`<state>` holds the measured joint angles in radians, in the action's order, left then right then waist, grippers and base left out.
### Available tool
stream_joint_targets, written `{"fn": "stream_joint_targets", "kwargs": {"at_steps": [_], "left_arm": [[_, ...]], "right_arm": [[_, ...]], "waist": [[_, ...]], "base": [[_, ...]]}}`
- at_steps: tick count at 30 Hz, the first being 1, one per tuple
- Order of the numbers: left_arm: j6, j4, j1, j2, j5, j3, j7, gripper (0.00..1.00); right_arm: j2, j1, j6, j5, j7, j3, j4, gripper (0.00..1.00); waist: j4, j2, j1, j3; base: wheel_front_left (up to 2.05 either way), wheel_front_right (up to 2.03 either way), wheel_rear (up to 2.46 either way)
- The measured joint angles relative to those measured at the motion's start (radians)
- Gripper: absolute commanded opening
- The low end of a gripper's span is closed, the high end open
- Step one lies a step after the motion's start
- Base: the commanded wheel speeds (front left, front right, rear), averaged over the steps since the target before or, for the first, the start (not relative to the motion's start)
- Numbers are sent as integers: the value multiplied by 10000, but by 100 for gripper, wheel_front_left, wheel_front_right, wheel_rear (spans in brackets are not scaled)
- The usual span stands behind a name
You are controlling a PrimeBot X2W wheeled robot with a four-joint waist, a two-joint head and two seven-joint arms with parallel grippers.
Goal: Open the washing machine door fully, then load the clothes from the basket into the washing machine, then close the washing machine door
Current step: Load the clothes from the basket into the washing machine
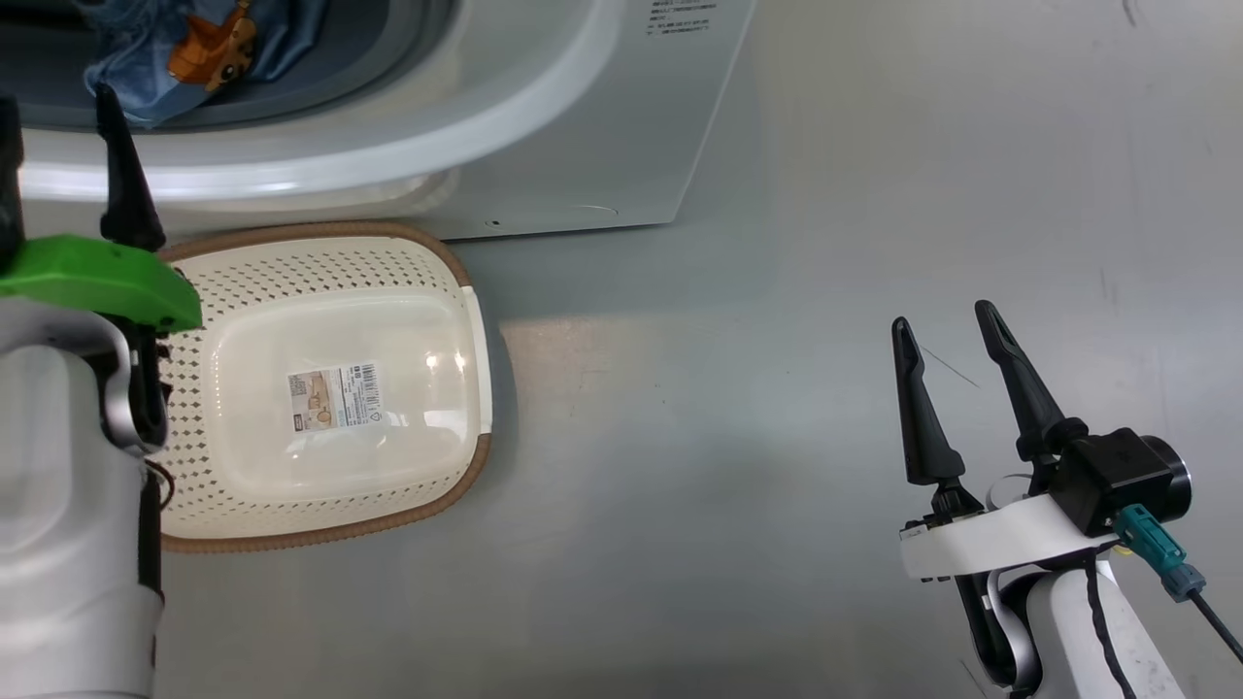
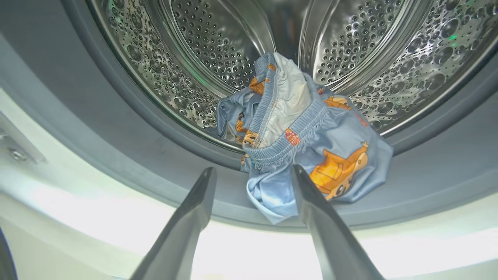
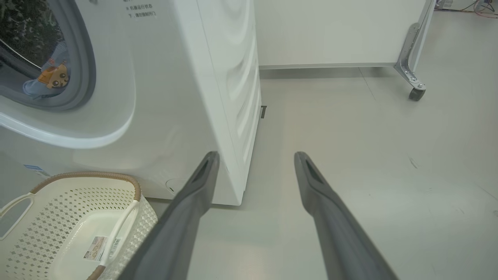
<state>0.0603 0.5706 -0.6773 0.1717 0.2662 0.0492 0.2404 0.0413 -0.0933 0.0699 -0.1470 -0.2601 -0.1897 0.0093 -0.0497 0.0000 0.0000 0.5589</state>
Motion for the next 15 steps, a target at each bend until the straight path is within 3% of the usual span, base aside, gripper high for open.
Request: {"fn": "stream_joint_targets", "kwargs": {"at_steps": [7, 15], "left_arm": [[368, -1083, 1499, -270, 4, -445, 88, 100], [456, -2276, 3046, -332, 332, -341, 115, 100]], "right_arm": [[13, 3, 105, 88, 0, 65, 27, 100], [17, 8, 167, 198, 0, 215, 25, 100]], "waist": [[262, 0, 0, -105], [315, 0, 0, -104]], "base": [[0, 0, 0], [0, 0, 0]]}}
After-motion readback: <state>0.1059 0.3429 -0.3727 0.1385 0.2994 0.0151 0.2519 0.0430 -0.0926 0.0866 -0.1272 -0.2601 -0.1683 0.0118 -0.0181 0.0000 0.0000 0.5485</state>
